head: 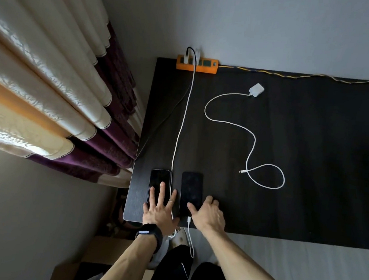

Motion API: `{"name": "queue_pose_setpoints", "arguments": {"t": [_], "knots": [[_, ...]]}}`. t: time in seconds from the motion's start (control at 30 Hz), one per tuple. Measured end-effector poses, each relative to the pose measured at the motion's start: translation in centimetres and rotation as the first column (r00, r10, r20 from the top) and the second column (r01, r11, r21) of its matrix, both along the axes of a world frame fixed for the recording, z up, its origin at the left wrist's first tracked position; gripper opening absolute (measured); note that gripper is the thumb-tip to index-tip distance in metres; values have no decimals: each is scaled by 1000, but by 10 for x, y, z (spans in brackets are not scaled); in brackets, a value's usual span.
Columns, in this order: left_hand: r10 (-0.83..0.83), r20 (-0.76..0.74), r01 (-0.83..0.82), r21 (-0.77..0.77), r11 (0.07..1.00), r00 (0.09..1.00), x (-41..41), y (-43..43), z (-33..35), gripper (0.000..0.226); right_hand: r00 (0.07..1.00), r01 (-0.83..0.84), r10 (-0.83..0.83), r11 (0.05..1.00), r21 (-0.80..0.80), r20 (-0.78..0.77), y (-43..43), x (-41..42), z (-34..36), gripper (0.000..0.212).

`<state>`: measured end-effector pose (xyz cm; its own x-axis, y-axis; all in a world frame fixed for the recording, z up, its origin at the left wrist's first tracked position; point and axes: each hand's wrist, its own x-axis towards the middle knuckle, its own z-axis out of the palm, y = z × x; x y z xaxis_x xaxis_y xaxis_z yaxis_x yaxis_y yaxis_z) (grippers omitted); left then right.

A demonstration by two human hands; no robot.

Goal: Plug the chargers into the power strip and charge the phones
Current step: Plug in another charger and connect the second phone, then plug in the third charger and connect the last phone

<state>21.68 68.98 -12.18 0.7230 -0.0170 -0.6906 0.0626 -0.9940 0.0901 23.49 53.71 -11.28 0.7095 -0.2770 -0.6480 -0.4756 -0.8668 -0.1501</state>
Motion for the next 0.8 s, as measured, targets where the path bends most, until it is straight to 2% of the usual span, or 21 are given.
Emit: {"name": "queue_pose_setpoints", "arguments": {"t": [0.13, 0.3, 0.4, 0.5, 0.6, 0.7, 0.8], "knots": [[8, -67, -11, -37, 999, 998, 7, 2, 2, 87, 1000, 8, -7, 997, 81, -9, -6, -2, 0, 69], [68, -94, -72, -43, 996, 993, 29, -4, 25, 66, 998, 59, -48, 938, 342, -40, -37, -8, 18, 42], [-4, -7, 4, -68, 998, 1000, 47, -33, 47, 50, 992, 32, -81, 911, 411, 102, -74, -15, 41, 31], [-100, 96, 115, -173, 978, 990, 59, -87, 73, 41, 950, 56, -184, 896, 441, 252, -126, -29, 73, 24], [-154, 181, 202, -285, 937, 971, 67, -157, 98, 46, 876, 100, -297, 883, 458, 381, -188, -46, 103, 21], [-178, 263, 273, -387, 881, 948, 66, -229, 121, 40, 798, 131, -379, 868, 480, 469, -250, -62, 127, 19], [-195, 313, 322, -429, 844, 930, 53, -298, 139, 38, 722, 149, -444, 849, 507, 530, -313, -81, 147, 20]]}}
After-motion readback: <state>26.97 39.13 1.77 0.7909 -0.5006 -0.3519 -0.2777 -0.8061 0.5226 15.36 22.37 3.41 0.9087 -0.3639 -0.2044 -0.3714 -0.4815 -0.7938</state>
